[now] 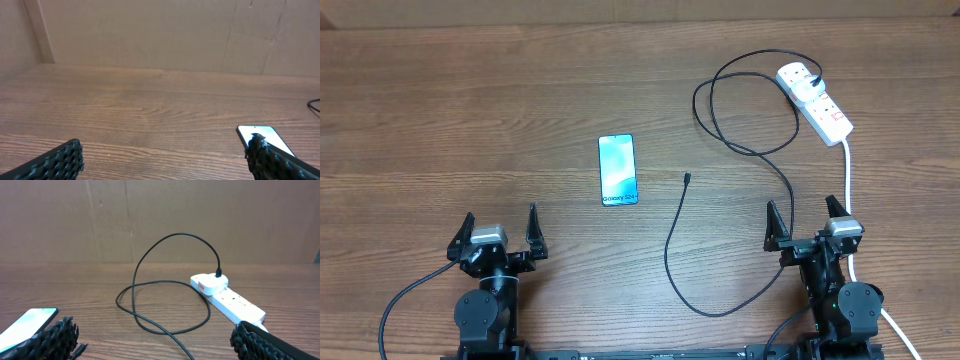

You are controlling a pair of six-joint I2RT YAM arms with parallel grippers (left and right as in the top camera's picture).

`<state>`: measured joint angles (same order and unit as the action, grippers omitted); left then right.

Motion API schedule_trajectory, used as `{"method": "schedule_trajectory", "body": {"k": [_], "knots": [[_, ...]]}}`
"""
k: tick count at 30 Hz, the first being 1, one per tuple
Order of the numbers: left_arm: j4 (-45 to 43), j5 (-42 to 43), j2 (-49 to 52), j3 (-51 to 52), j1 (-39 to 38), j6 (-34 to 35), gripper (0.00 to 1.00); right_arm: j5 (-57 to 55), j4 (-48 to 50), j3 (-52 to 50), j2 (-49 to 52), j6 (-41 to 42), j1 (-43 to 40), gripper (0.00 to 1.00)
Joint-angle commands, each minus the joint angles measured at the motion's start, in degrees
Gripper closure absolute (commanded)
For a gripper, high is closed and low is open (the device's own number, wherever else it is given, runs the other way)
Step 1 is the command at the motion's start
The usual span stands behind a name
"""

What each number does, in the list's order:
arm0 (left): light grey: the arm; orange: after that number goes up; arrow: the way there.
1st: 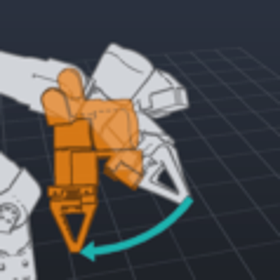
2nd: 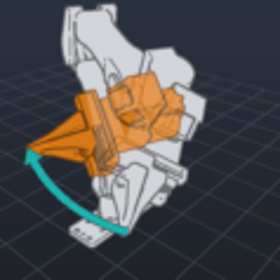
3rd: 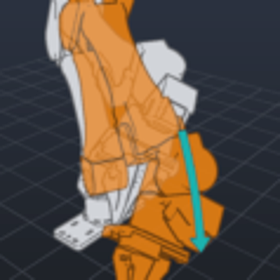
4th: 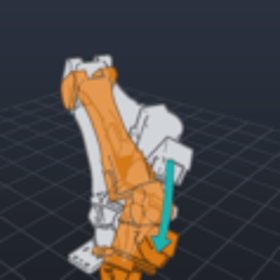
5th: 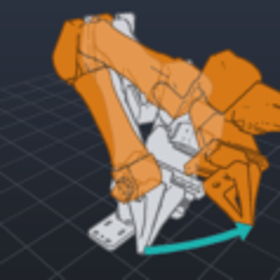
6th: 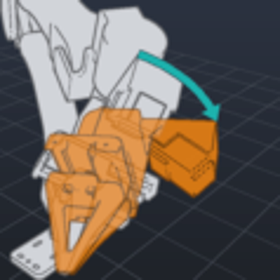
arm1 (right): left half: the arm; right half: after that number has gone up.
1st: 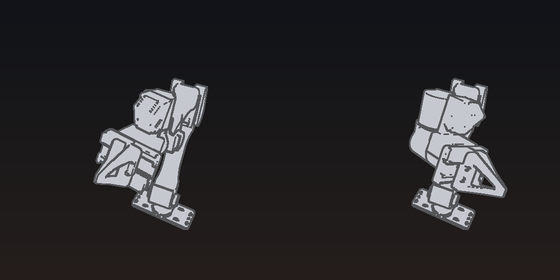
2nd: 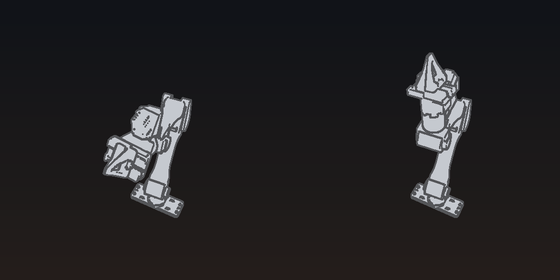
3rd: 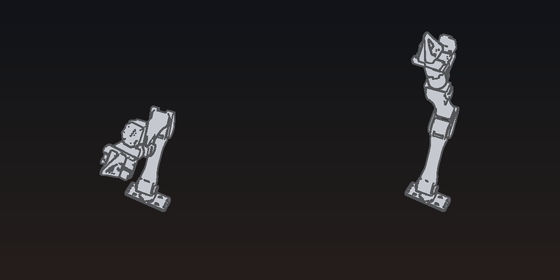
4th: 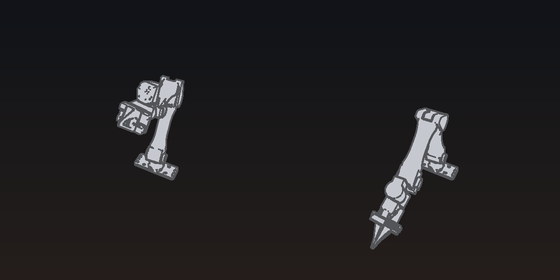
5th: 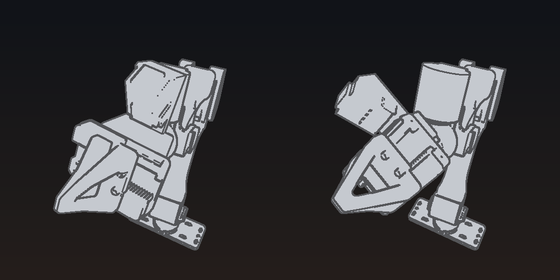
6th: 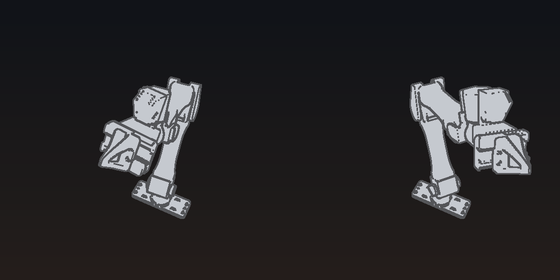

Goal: Plug charger to phone and switch on socket

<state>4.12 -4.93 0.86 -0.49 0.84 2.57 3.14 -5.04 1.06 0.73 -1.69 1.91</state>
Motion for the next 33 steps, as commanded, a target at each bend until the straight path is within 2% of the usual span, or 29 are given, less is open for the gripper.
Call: {"method": "schedule_trajectory", "body": {"k": [1,19,22,27,30,33], "knots": [[0.0,0.5,-0.6,0.2,-0.1,-1.1,0.00,-0.1,0.4,-0.6,-0.6,0.1,0.3,0.00],[-0.1,0.8,-0.6,0.2,-0.1,-0.8,0.01,-0.1,0.4,-0.6,-0.6,0.1,0.3,0.00],[0.0,9.5,-0.6,0.2,-0.1,6.1,0.00,-0.1,0.4,-0.6,-0.6,0.1,0.3,0.00],[-4.2,28.1,-0.6,0.2,-0.1,25.6,0.00,-0.1,0.4,-0.6,-0.6,0.1,0.3,0.00],[-5.8,30.9,-0.6,0.2,-0.1,33.3,0.00,-0.1,0.4,-0.6,-0.6,0.1,0.3,0.00],[-10.5,31.3,-0.6,0.2,-0.1,36.7,0.00,-0.1,0.4,-0.6,-0.6,0.1,0.3,0.00]]}}
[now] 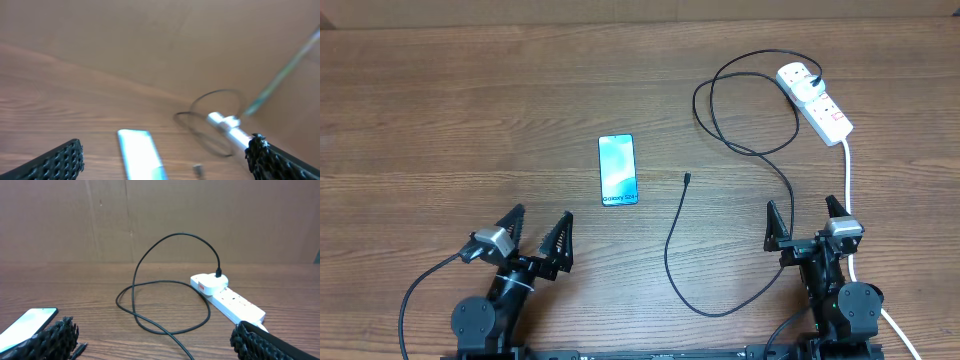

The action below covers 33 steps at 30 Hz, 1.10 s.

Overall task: Plug charger to phone and switch on socket
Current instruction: 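Move the left gripper forward over the smartphone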

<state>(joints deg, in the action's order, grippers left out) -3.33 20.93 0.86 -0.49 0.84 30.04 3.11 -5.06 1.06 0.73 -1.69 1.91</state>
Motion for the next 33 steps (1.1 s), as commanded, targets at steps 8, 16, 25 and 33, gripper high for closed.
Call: {"method": "schedule_trajectory", "body": {"k": [8,16,25,33], "knots": [[-27.4,2.3,-0.6,-0.5,-0.1,9.9,0.00,-0.1,0.4,-0.6,-0.6,0.1,0.3,0.00],[-21.1,-7.9,1.0,-14.5,-0.1,3.2,0.00,-0.1,0.4,-0.6,-0.6,0.1,0.3,0.00],[30.5,-9.9,24.7,-52.9,-0.1,-10.6,0.00,-0.1,0.4,-0.6,-0.6,0.1,0.3,0.00],[47.2,1.4,43.6,-70.8,-0.1,-13.2,0.00,-0.1,0.4,-0.6,-0.6,0.1,0.3,0.00]]}}
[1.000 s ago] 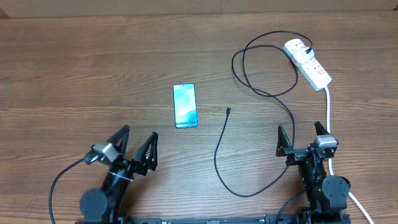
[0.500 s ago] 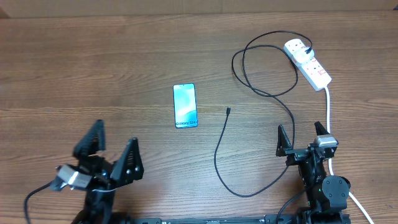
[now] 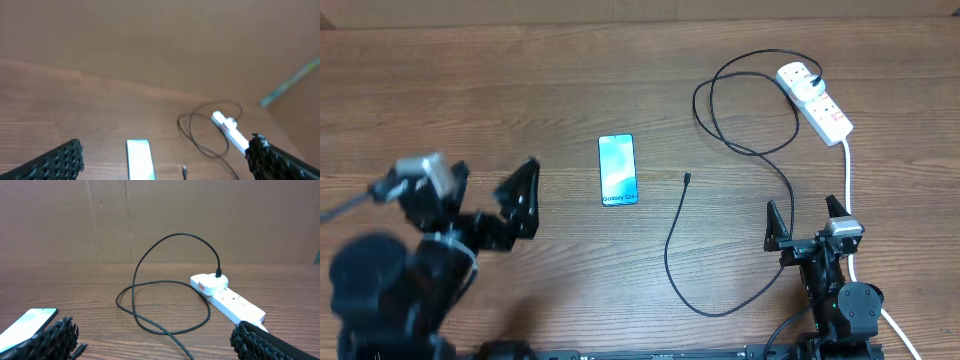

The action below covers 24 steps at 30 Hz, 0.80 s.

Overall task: Plug charger to phone and switch on socket
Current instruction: 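Move the left gripper forward over the smartphone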

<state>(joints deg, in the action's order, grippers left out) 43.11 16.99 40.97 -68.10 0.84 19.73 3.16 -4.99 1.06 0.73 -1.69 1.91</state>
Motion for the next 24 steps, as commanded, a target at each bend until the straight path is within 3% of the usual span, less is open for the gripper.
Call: {"method": "schedule_trajectory", "body": {"k": [1,5,9,13,18,24], "knots": [[0.9,6.3,4.9,-3.9,-0.1,-2.8,0.00,-0.1,0.3,-0.6,-0.6,0.1,0.3,0.00],[4.1,8.1,11.2,-8.4,-0.2,-2.8,0.00,-0.1,0.3,-0.6,-0.6,0.1,0.3,0.00],[14.2,5.5,19.4,-17.0,-0.9,-2.6,0.00,-0.1,0.3,-0.6,-0.6,0.1,0.3,0.00],[28.8,-3.9,30.8,-30.5,-5.0,-2.9,0.00,-0.1,0.3,-0.6,-0.6,0.1,0.3,0.00],[44.4,-21.7,43.7,-46.1,-11.9,4.4,0.00,-0.1,0.3,-0.6,-0.6,0.1,0.3,0.00],[46.1,-24.1,52.0,-50.2,-17.0,5.8,0.00,-0.1,0.3,-0.6,-0.6,0.1,0.3,0.00]]}}
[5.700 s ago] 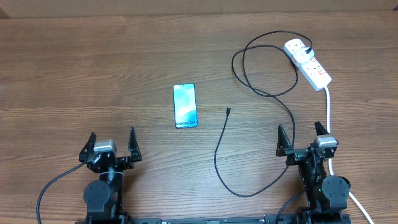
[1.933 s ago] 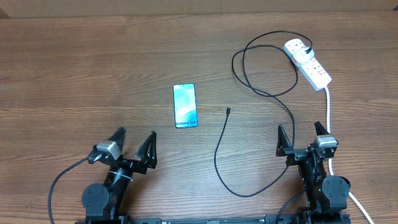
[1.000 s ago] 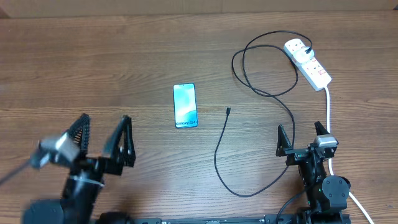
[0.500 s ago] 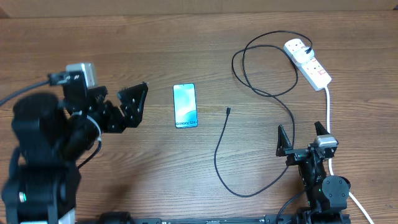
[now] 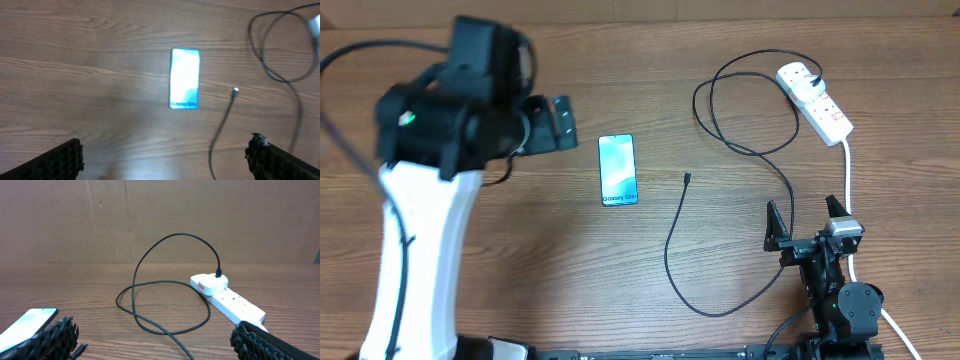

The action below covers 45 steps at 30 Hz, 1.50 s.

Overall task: Plug charger to phone and switch on socket
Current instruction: 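Move the left gripper forward over the smartphone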

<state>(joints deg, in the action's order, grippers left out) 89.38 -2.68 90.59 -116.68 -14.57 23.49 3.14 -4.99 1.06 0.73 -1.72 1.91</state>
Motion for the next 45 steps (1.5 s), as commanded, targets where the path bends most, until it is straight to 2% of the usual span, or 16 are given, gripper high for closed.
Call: {"method": "schedule_trajectory", "body": {"k": [1,8,15,21,26,33,41,45], "knots": [[-0.3,-3.2,3.3,-1.6,-1.8,2.1,0.00,-0.1,0.3,-0.6,-0.6,0.2,0.3,0.00],[-3.8,17.9,7.1,-1.6,-2.0,2.0,0.00,-0.1,0.3,-0.6,-0.6,0.2,0.3,0.00],[-4.3,15.2,9.4,-1.6,-3.3,2.3,0.00,-0.1,0.3,-0.6,-0.6,0.2,0.3,0.00],[-2.9,1.7,13.7,-1.6,-7.3,9.6,0.00,-0.1,0.3,-0.6,-0.6,0.2,0.3,0.00],[-3.7,-4.0,18.4,-1.6,-9.0,10.2,0.00,-0.1,0.3,-0.6,-0.6,0.2,0.3,0.00],[-5.7,-3.6,24.9,-1.6,-8.9,10.2,0.00,-0.1,0.3,-0.6,-0.6,0.2,0.3,0.00],[-8.8,3.9,28.4,-1.6,-8.9,10.2,0.00,-0.1,0.3,-0.6,-0.6,0.2,0.3,0.00],[-9.5,4.2,28.9,-1.6,-8.9,10.4,0.00,-0.1,0.3,-0.6,-0.6,0.2,0.3,0.00]]}}
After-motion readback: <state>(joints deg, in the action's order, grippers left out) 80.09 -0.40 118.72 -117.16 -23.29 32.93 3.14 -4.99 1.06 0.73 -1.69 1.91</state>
